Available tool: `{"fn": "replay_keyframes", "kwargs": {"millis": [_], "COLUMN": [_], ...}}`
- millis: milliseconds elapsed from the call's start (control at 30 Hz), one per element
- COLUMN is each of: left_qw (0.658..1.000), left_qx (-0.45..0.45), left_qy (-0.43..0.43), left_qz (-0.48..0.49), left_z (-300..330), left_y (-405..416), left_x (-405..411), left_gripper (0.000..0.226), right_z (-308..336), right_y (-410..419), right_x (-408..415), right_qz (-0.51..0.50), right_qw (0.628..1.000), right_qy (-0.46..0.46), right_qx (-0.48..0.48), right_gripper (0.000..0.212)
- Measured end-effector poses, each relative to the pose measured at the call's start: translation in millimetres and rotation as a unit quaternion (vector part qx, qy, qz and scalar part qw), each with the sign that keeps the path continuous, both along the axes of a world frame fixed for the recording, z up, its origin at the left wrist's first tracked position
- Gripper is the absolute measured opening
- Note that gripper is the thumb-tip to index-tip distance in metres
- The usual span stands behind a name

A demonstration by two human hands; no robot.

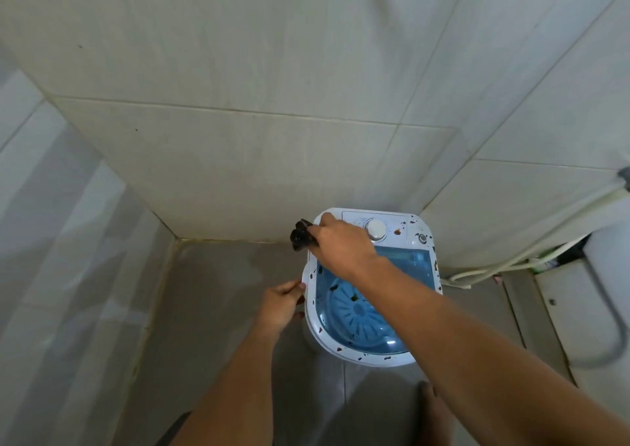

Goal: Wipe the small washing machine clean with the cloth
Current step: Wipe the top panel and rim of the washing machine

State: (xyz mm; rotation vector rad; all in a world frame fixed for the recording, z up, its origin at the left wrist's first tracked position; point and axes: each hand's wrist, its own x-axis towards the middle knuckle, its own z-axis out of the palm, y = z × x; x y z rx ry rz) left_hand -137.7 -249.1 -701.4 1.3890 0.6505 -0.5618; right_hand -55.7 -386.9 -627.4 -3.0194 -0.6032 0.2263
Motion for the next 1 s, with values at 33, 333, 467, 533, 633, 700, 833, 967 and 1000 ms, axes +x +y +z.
{"fn": "replay_keyframes", "kwargs": {"millis": [33, 333, 467, 533, 633, 700, 833, 967, 1000], "left_qw": [1.0, 1.0, 1.0, 1.0, 1.0, 1.0, 1.0, 1.0, 1.0], "left_qx": [-0.008, -0.02, -0.017, -0.014, -0.013, -0.009, -0.008, 0.001, 0.002], "left_qy": [0.0, -0.002, -0.011, -0.012, -0.013, -0.017, -0.014, -0.02, -0.02], "left_qz": [0.001, 0.005, -0.004, -0.01, -0.011, -0.014, -0.015, -0.019, -0.018], "left_z": [0.0, -4.8, -1.7, -0.7, -1.9, -2.7, -2.2, 0.9, 1.8], "left_y": [0.5, 0.3, -0.4, -0.2, 0.3, 0.4, 0.4, -0.1, -0.4], "left_x": [-0.6, 0.1, 0.5, 1.1, 0.7, -0.1, 0.4, 1.0, 0.8], "left_gripper": [0.023, 0.027, 0.031, 0.033, 0.033, 0.034, 0.034, 0.033, 0.033], "right_z": [0.0, 5.4, 15.6, 19.9, 22.0, 22.3, 19.2, 13.9, 16.1], "right_y": [0.5, -3.8, -12.4, -19.0, -28.7, -33.1, -42.5, -51.7, -52.9], "right_x": [-5.0, -3.3, 17.8, 25.9, 33.5, 33.5, 18.9, -10.3, -8.1], "right_qz": [0.009, 0.034, -0.032, -0.059, -0.084, -0.094, -0.128, -0.083, -0.1], "right_qw": [1.0, 0.999, 0.999, 0.998, 0.996, 0.995, 0.991, 0.995, 0.993], "right_qy": [0.002, 0.009, 0.017, 0.016, 0.018, 0.016, 0.023, 0.045, 0.051], "right_qx": [-0.006, -0.031, -0.005, 0.015, 0.0, 0.002, 0.011, -0.038, -0.027], "right_gripper": [0.03, 0.029, 0.028, 0.03, 0.029, 0.028, 0.025, 0.026, 0.026]}}
